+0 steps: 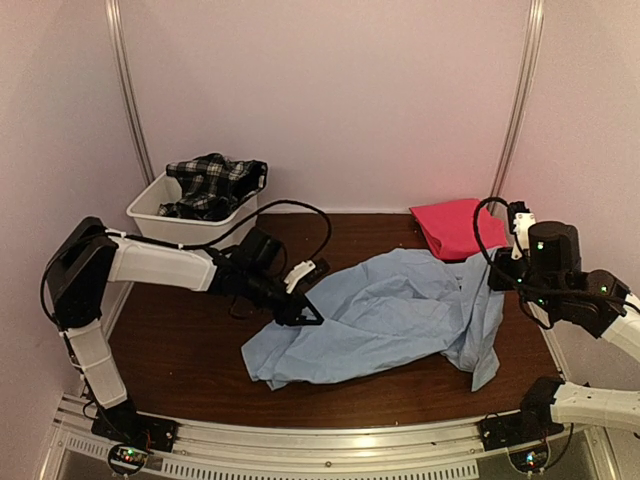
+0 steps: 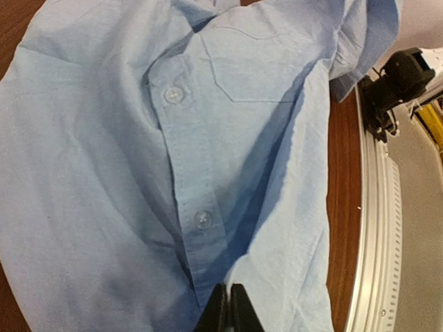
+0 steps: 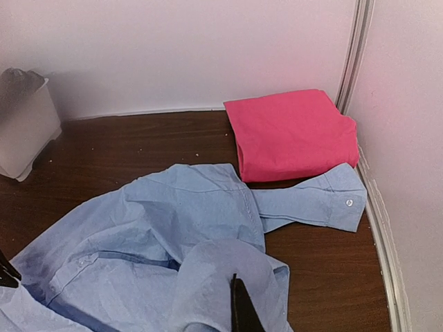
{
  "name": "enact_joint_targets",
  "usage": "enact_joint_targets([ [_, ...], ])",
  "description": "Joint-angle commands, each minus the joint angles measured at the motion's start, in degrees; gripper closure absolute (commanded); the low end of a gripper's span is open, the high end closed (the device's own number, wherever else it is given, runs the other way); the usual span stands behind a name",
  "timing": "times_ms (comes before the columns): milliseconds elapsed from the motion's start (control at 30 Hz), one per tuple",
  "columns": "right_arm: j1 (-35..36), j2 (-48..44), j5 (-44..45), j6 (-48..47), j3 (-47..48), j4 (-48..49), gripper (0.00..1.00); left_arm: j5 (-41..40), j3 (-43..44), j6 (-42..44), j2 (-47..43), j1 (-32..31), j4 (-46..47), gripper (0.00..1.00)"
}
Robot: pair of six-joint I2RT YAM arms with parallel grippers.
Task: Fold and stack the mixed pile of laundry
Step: Flatten out the crumpled T-shirt at the center of the board.
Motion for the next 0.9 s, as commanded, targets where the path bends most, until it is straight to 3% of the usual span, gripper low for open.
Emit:
enact_joint_targets([
  [0,-0.8,-0.9,0.7,-1.1,1.2,0.1,1.00,-1.6,-0.6,1.1,-4.2,-0.1,0.1,1.00],
  [200,-1.7,0.0,2.9,-4.7,6.7,2.4,1.00,-12.4,2.7,-0.6,-11.3,-0.1,-2.0,1.00],
  [433,-3.6,10.9,9.9,-20.6,25.6,12.9,1.00,-35.6,20.9,1.3,-16.9,0.0,-8.8,1.00],
  [533,-4.0,15.1,9.5,-25.7,32.9,18.0,1.00,-41.2,28.8,3.2,-16.7,0.0,-10.2,1.00],
  [700,-3.9,19.8,6.9,-33.1,47.3,17.0,1.00,-40.5,39.3,5.6,-16.9,-0.1,-13.2,1.00],
  [867,-2.8,16.0,2.9,-35.3,55.2,15.3,1.00,-37.3,46.6,15.0,-17.5,-4.3,-20.9,1.00],
])
